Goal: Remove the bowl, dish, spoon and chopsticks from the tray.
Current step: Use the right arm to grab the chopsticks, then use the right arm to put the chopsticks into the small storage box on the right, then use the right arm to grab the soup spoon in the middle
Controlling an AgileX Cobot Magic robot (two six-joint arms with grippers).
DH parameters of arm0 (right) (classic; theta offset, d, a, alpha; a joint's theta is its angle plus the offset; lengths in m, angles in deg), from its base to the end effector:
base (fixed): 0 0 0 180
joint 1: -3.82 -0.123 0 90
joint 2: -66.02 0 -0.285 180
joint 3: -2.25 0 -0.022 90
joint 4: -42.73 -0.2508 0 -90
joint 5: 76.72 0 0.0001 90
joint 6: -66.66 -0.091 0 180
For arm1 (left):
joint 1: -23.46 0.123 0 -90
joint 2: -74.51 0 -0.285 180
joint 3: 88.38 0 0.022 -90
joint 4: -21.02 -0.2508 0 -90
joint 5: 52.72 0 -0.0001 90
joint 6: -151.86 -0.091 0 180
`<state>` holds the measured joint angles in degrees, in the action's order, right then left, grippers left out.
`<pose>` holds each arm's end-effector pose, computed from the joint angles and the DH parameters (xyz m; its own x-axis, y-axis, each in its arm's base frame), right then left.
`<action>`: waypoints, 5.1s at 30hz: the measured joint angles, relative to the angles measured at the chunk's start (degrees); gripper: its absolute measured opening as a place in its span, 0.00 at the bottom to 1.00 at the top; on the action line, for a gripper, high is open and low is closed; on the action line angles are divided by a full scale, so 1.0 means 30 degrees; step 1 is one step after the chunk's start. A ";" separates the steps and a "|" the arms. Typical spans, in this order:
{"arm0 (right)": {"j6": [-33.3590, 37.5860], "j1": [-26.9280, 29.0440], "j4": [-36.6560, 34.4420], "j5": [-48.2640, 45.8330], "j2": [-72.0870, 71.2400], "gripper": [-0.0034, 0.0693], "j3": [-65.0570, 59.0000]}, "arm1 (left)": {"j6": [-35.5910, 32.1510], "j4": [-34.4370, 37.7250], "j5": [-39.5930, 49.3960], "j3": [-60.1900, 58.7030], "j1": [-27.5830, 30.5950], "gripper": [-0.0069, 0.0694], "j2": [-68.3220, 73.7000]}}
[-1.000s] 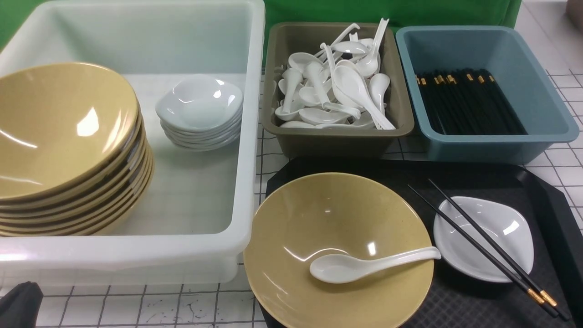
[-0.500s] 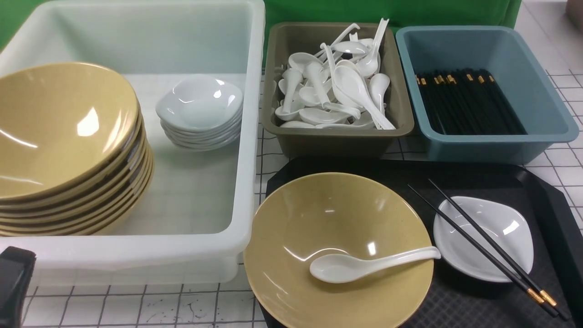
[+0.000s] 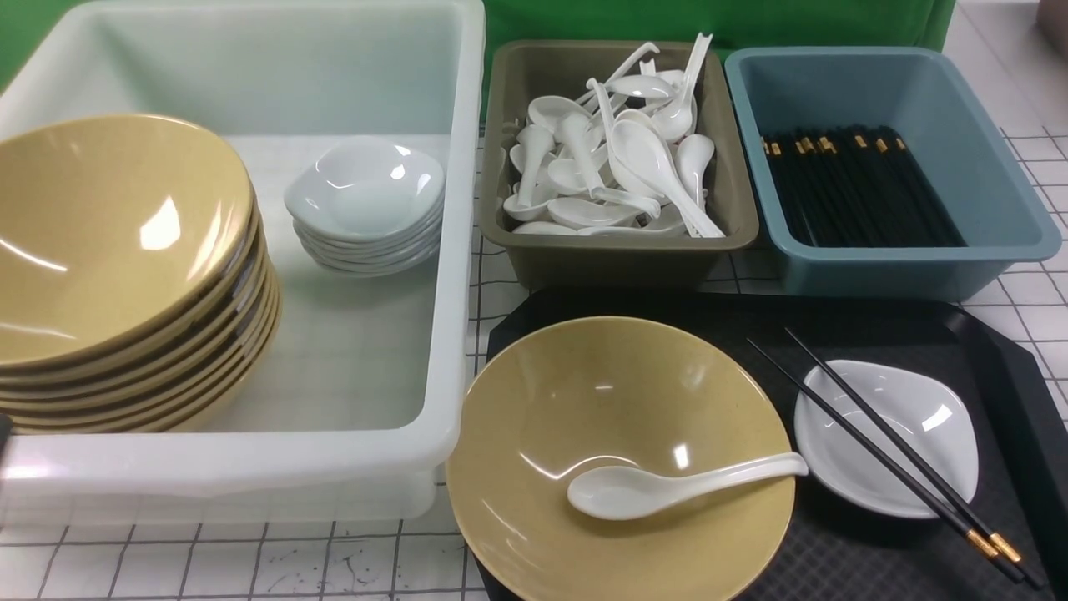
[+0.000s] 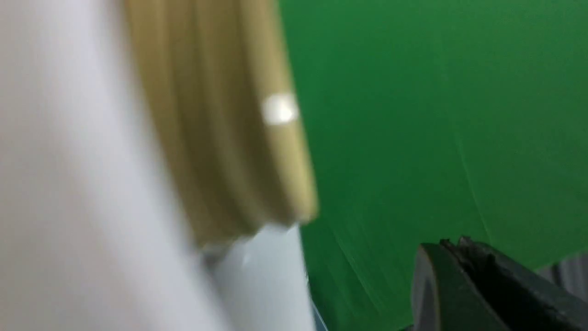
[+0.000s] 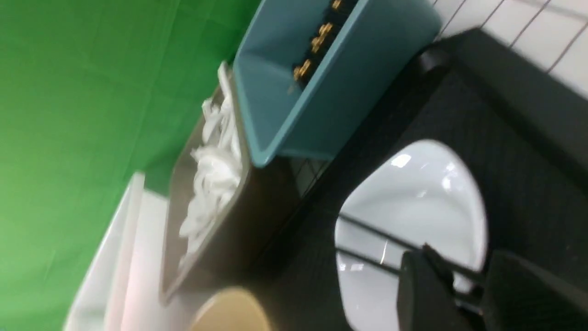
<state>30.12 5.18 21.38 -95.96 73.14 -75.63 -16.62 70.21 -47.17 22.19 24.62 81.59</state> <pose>0.0534 0.0097 0.1817 -0.2013 0.8357 -0.5110 0.1372 0.5405 0.8301 0.0455 -0.0058 0.2535 0.0389 -0.8681 -0.4949 0.1746 0.4936 -0.8520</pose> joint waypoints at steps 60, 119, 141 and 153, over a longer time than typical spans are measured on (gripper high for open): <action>1.8312 -0.5320 0.7116 -0.8735 3.1470 0.54 1.8271 | -1.1092 -1.1718 1.7657 2.2214 -1.4566 0.07 2.8187; 1.9621 -0.6245 0.6144 -1.7090 3.3087 0.71 3.3309 | -0.9710 -1.4524 1.8302 2.3193 -1.1221 0.07 2.3431; 3.1258 -1.2811 0.5528 -1.6600 3.3970 0.71 2.6192 | -0.8772 -1.4188 1.5784 1.3052 -1.1221 0.07 1.7879; 3.0878 -1.2811 0.6011 -1.4731 3.6472 0.54 2.6096 | -0.8805 -1.4188 1.3141 1.2586 -1.1221 0.07 1.7879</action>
<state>122.75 -33.25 39.41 -140.15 182.56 2.66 -43.04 27.65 -7.74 59.94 -9.05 135.22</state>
